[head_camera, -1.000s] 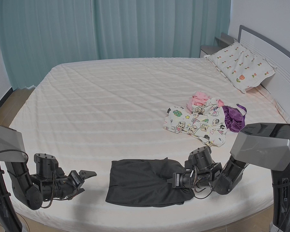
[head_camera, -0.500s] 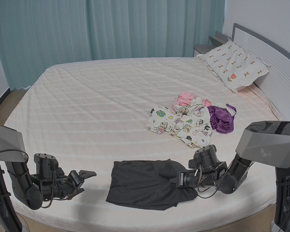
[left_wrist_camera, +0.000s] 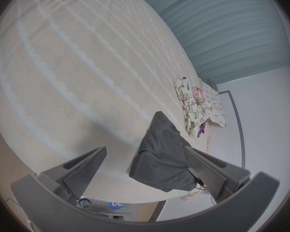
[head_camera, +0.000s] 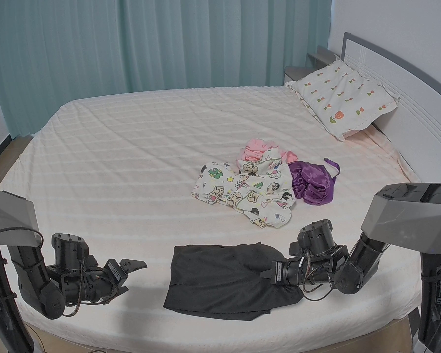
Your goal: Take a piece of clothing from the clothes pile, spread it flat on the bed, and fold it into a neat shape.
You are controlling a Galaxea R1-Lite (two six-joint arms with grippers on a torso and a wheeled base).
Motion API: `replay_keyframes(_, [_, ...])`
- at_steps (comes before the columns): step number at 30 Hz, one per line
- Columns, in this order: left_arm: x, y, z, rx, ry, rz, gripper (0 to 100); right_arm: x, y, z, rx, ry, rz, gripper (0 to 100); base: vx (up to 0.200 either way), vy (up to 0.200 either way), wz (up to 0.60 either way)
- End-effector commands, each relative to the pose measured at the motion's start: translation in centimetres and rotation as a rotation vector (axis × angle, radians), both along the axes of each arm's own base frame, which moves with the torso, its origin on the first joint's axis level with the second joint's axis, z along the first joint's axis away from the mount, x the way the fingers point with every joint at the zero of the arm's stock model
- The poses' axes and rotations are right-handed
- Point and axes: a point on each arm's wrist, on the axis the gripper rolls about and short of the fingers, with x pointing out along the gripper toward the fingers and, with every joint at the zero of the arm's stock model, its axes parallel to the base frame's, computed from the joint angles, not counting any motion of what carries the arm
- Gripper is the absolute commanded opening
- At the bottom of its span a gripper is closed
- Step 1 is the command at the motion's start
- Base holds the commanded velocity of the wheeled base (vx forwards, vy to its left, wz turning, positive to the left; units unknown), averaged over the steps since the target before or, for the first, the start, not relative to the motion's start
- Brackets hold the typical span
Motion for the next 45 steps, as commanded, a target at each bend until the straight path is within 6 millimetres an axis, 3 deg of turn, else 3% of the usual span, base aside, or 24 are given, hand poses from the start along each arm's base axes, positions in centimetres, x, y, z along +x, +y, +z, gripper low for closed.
replay_keyframes(1, [0.0,0.0,0.0,0.0,0.0,0.0,100,0.0,0.0,0.0,-0.001,0.0,0.0,0,0.0,-0.2,0.0])
replay_keyframes(18, [0.0,0.0,-0.1,0.002,0.002,-0.002,100,-0.1,0.0,0.0,-0.004,-0.001,0.001,0,0.0,-0.188,0.0])
replay_keyframes(19, [0.0,0.0,-0.1,0.002,0.0,-0.002,100,-0.1,0.0,-0.1,-0.005,0.0,0.001,100,0.0,0.0,0.0])
replay_keyframes(29, [0.0,0.0,-0.1,0.001,0.001,-0.001,100,-0.2,-0.1,0.0,-0.01,-0.01,-0.005,100,0.0,0.0,0.0])
replay_keyframes(36, [0.1,-0.3,-0.2,0.01,-0.001,-0.009,100,1.1,-2.4,0.6,0.001,-0.076,-0.104,100,0.0,0.0,0.0])
replay_keyframes(45, [1.8,-2.0,-0.3,0.062,-0.05,0.002,100,2.1,-1.7,0.0,0.03,-0.073,-0.108,100,0.0,0.0,0.0])
